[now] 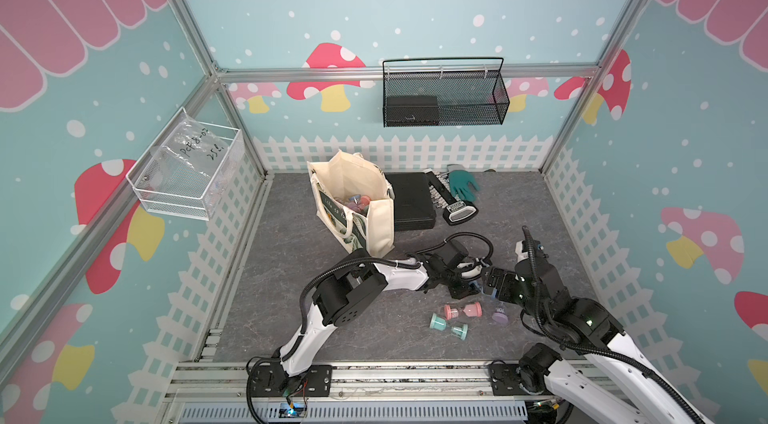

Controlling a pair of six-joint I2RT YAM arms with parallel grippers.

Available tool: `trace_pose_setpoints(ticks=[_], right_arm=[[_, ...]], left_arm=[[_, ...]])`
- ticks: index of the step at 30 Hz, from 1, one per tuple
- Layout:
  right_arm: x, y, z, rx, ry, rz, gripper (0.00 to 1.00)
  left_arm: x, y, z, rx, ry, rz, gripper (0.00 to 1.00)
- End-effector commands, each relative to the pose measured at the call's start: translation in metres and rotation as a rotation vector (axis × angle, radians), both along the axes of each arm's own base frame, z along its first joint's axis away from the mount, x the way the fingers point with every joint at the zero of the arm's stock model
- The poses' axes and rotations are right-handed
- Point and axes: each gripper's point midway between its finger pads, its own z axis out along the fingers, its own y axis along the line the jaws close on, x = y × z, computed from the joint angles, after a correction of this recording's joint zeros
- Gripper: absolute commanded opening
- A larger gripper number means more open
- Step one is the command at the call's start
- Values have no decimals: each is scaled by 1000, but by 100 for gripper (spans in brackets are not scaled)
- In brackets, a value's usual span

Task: Put the hourglass into the canvas bag
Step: Pick up the hourglass from the center of the board.

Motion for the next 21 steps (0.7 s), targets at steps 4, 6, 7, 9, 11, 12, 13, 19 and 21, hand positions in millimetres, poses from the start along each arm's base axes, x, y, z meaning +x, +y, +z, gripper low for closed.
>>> trace_pose_setpoints(ticks=[4,6,7,9,11,12,13,19,21], right_arm=[[2,3,3,26,-33,7,100],[3,2,5,29,-42,2,100],[4,2,6,29,-47,2,100],[5,2,9,26,-59,0,100],[6,1,13,19,-72,1,99],[7,1,14,15,-78,1,100],[8,0,15,13,-85,-2,100],[15,3,31,11,-151,18,100],[17,4,37,10,-172,24,99]], left_arm=[[-2,1,14,-42,4,10,47],[0,2,25,-71,-2,33,43],[1,4,31,-84,-11,42,43],[8,7,40,-119,-20,82,41],[13,13,45,-143,4,107,39],[16,16,49,-156,19,120,38],[19,19,54,-167,30,140,37],[26,39,83,-214,27,232,32],[29,47,95,-211,21,282,32]])
